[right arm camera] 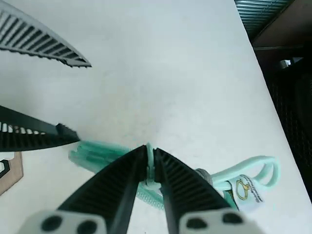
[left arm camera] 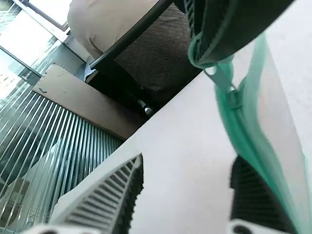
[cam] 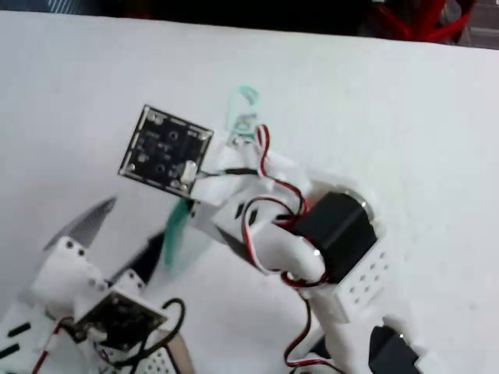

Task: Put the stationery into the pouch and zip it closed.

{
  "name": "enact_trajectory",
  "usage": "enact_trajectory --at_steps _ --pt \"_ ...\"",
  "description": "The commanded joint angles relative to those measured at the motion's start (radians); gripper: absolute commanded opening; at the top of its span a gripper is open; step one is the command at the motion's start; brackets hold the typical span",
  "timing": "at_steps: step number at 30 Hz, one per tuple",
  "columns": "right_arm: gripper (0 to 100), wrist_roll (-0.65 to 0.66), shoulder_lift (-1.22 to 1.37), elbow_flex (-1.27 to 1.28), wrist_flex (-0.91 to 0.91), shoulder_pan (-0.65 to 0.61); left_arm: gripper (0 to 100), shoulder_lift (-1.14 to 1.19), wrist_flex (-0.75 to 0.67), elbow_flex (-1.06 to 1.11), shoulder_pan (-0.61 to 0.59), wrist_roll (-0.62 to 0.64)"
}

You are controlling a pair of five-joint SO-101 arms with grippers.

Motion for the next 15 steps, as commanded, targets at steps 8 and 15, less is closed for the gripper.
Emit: enact_trajectory --at_steps 8,15 --pt "1.9 0.009 -0.024 -0.032 -0.007 0.010 33 0.002 0.199 -0.235 0.122 0.302" --pt "1.9 0.002 -0.035 -0.032 -0.002 0.008 33 -0.002 0.006 0.041 0.182 0.512"
